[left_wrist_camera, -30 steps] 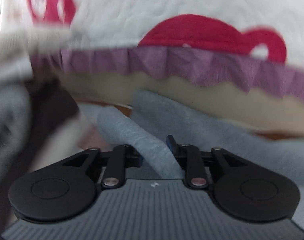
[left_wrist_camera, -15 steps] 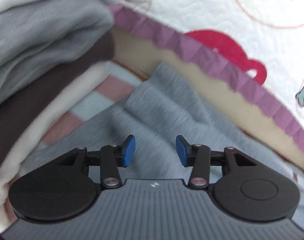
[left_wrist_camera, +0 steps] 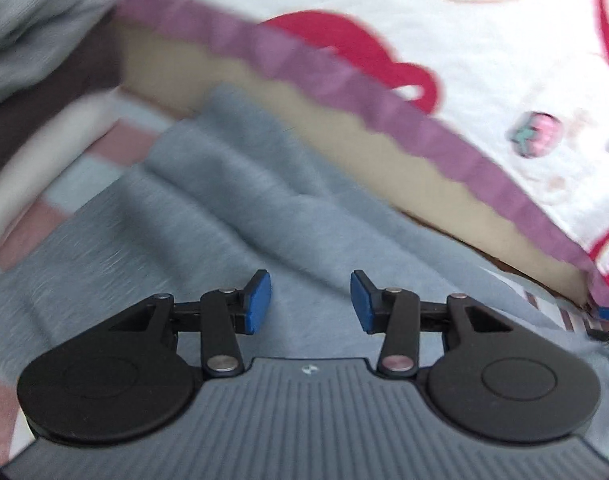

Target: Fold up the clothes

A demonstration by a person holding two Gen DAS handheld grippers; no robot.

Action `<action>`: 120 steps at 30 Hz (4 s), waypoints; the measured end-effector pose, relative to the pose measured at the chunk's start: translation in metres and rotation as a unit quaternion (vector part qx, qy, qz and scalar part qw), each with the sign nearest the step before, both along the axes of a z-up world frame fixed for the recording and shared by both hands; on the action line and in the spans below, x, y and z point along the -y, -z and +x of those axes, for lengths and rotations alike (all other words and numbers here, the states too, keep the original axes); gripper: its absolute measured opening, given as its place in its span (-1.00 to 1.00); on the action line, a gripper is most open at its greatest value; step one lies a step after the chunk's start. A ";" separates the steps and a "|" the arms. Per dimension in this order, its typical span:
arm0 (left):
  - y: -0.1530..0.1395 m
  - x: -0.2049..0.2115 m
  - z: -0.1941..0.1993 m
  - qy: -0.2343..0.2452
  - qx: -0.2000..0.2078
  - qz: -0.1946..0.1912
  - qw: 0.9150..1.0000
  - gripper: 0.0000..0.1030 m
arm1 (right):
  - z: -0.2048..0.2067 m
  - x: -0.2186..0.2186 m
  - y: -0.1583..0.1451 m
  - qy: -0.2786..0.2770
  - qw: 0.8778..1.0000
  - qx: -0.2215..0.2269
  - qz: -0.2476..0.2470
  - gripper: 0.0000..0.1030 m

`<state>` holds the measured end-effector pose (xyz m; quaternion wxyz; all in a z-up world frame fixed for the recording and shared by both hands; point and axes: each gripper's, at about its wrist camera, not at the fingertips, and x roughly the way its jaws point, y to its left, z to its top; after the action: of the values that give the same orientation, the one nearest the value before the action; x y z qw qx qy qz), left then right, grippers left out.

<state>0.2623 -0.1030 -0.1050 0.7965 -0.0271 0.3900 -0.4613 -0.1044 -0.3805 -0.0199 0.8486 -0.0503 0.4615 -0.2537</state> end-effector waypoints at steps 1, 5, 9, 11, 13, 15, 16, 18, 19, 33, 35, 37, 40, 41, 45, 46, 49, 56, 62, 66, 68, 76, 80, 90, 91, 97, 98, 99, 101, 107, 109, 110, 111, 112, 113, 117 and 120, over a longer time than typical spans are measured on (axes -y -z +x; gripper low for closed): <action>-0.002 0.004 -0.004 0.013 0.019 0.009 1.000 -0.14 | 0.009 -0.013 0.011 -0.032 0.999 -0.022 -0.017 0.05; -0.008 0.020 -0.019 0.067 0.093 0.043 0.993 -0.13 | 0.028 -0.048 0.059 -0.166 0.970 -0.130 -0.120 0.07; -0.001 0.025 -0.016 0.046 0.062 0.031 0.997 -0.13 | 0.034 -0.028 0.077 -0.165 0.962 -0.142 -0.166 0.01; 0.002 0.026 -0.014 0.034 0.054 0.025 0.998 -0.16 | 0.040 0.001 0.074 -0.103 0.973 -0.116 -0.172 0.05; 0.005 0.026 -0.012 0.013 0.048 0.015 0.999 -0.17 | 0.043 0.030 0.068 -0.039 0.984 -0.080 -0.152 0.18; 0.005 0.023 -0.007 -0.016 0.027 -0.001 0.999 -0.17 | 0.042 0.057 0.065 0.033 0.991 -0.044 -0.123 0.19; 0.005 0.022 -0.004 -0.024 0.012 -0.008 1.000 -0.17 | 0.039 0.071 0.064 0.072 0.991 -0.027 -0.105 0.19; 0.006 0.021 -0.002 -0.028 -0.007 -0.018 0.999 -0.14 | 0.032 0.092 0.062 0.137 0.989 0.006 -0.062 0.18; 0.006 0.022 -0.002 -0.026 -0.008 -0.017 0.999 -0.14 | 0.028 0.100 0.061 0.161 0.986 0.019 -0.047 0.18; 0.021 0.111 0.061 -0.030 -0.049 0.028 0.998 -0.08 | 0.040 0.069 0.047 -0.011 0.996 0.060 0.070 -0.84; 0.018 0.124 0.070 -0.038 -0.026 0.033 0.998 -0.07 | 0.041 0.066 0.052 -0.012 0.996 0.050 0.070 -0.62; 0.011 0.128 0.075 -0.049 0.003 0.023 0.999 -0.04 | 0.044 0.066 0.056 -0.011 0.997 0.042 0.066 -0.39; 0.002 0.117 0.075 -0.068 0.043 0.005 0.997 0.02 | 0.038 0.060 0.058 -0.004 0.997 0.039 0.063 -0.12; 0.000 0.112 0.075 -0.073 0.051 0.003 0.996 0.09 | 0.040 0.061 0.060 -0.005 0.997 0.039 0.069 -0.11; 0.010 0.099 0.076 -0.066 0.061 0.064 0.994 0.11 | 0.041 0.063 0.069 -0.010 0.995 0.055 0.081 -0.11; 0.013 0.095 0.076 -0.069 0.065 0.079 0.992 0.11 | 0.040 0.065 0.070 -0.007 0.994 0.067 0.091 -0.19; 0.021 0.081 0.076 -0.070 0.061 0.090 0.992 0.11 | 0.043 0.061 0.071 -0.017 0.992 0.081 0.094 -0.78; 0.027 0.097 0.065 0.010 0.035 0.078 0.996 0.14 | 0.007 0.063 0.036 0.016 0.973 0.187 0.135 -0.95; 0.045 0.141 0.069 -0.013 0.059 0.123 0.990 0.28 | 0.020 0.065 0.045 0.018 0.978 0.166 0.128 -0.94; 0.045 0.155 0.066 0.001 0.088 0.144 0.986 -1.00 | 0.013 0.068 0.045 0.032 0.972 0.185 0.141 -0.94; 0.035 0.155 0.062 -0.009 0.106 0.135 0.985 -1.00 | 0.010 0.073 0.042 0.032 0.966 0.201 0.156 -0.94; 0.017 0.144 0.063 -0.080 0.175 0.117 0.974 -0.93 | 0.018 0.093 0.050 0.055 0.967 0.204 0.144 -0.95; 0.021 0.090 0.054 -0.103 0.132 0.103 0.980 -0.11 | 0.040 0.092 0.061 0.067 0.981 0.152 0.100 -0.95; 0.037 -0.053 0.010 -0.171 0.061 0.149 0.972 0.05 | 0.069 0.076 0.074 0.077 0.994 0.067 0.049 -0.95; 0.037 -0.065 0.008 -0.182 0.054 0.148 0.971 0.05 | 0.072 0.074 0.075 0.081 0.994 0.062 0.041 -0.95; 0.051 -0.098 0.014 -0.205 -0.017 0.104 0.973 0.06 | 0.079 0.053 0.070 0.085 0.995 0.038 -0.023 -0.94; 0.052 -0.101 0.013 -0.201 -0.028 0.095 0.975 0.06 | 0.078 0.049 0.068 0.086 0.995 0.036 -0.033 -0.94; 0.053 -0.106 0.008 -0.197 -0.042 0.084 0.976 0.06 | 0.076 0.047 0.066 0.089 0.995 0.034 -0.041 -0.89; 0.060 -0.106 0.008 -0.187 -0.064 0.069 0.978 0.06 | 0.072 0.043 0.065 0.095 0.993 0.024 -0.063 -0.57; 0.071 -0.084 0.005 -0.191 -0.047 0.070 0.978 0.44 | 0.048 0.027 0.049 0.107 0.991 0.084 0.018 -0.30; 0.073 -0.073 0.004 -0.189 -0.030 0.048 0.980 0.27 | 0.035 0.018 0.039 0.106 0.982 0.132 0.085 -0.29; 0.069 -0.068 0.000 -0.186 -0.008 0.050 0.981 -0.79 | 0.029 0.012 0.037 0.105 0.976 0.150 0.117 -0.29; 0.061 -0.064 -0.006 -0.182 0.032 0.067 0.981 -0.98 | 0.024 0.004 0.035 0.104 0.971 0.162 0.141 -0.29; 0.049 -0.062 -0.016 -0.182 0.083 0.077 0.977 -0.98 | 0.019 -0.006 0.033 0.102 0.967 0.171 0.158 -0.28; 0.033 -0.063 -0.029 -0.189 0.147 0.076 0.968 -0.98 | 0.013 -0.019 0.031 0.099 0.964 0.179 0.172 -0.27; 0.007 -0.075 -0.044 -0.237 0.226 0.099 0.940 -0.94 | -0.004 -0.081 0.026 0.041 0.965 0.170 0.197 -0.25; 0.039 -0.073 -0.027 -0.227 0.143 0.154 0.951 -0.91 | -0.007 -0.132 0.036 -0.023 0.970 0.140 0.199 0.04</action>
<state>0.2356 -0.0299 -0.1443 0.9221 0.0746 0.3217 -0.2016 -0.1110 -0.2482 -0.0560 0.9031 0.1449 0.3782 -0.1423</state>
